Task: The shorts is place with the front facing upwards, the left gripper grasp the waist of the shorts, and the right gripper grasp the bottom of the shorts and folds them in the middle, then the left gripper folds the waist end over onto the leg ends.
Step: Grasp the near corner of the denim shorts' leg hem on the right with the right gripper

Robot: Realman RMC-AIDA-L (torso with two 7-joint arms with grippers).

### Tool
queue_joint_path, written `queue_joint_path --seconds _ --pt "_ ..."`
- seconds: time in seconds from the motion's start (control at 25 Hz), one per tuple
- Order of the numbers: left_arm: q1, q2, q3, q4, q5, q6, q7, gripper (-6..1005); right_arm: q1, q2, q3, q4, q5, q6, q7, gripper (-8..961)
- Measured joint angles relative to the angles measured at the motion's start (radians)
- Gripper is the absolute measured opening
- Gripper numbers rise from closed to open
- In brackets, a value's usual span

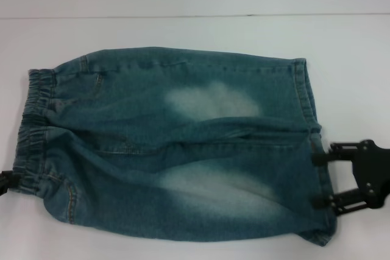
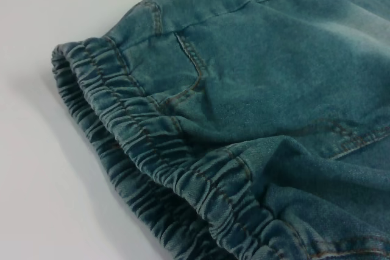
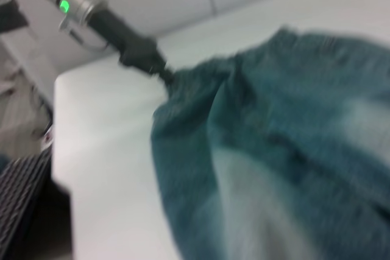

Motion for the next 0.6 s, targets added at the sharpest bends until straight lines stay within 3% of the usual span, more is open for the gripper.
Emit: queue_joint_path --seconds 0.2,0.6 --pt "0.002 -0.001 0.001 0.0 0.003 -0.001 0.0 49 0.043 -0.003 -0.011 -0.098 -0.151 -0.114 0.11 945" --pt "0.003 -0.001 0.003 0.0 0.003 0.0 0.0 50 0.045 -0.001 -0.039 -0.179 -0.309 -0.12 0.156 945"
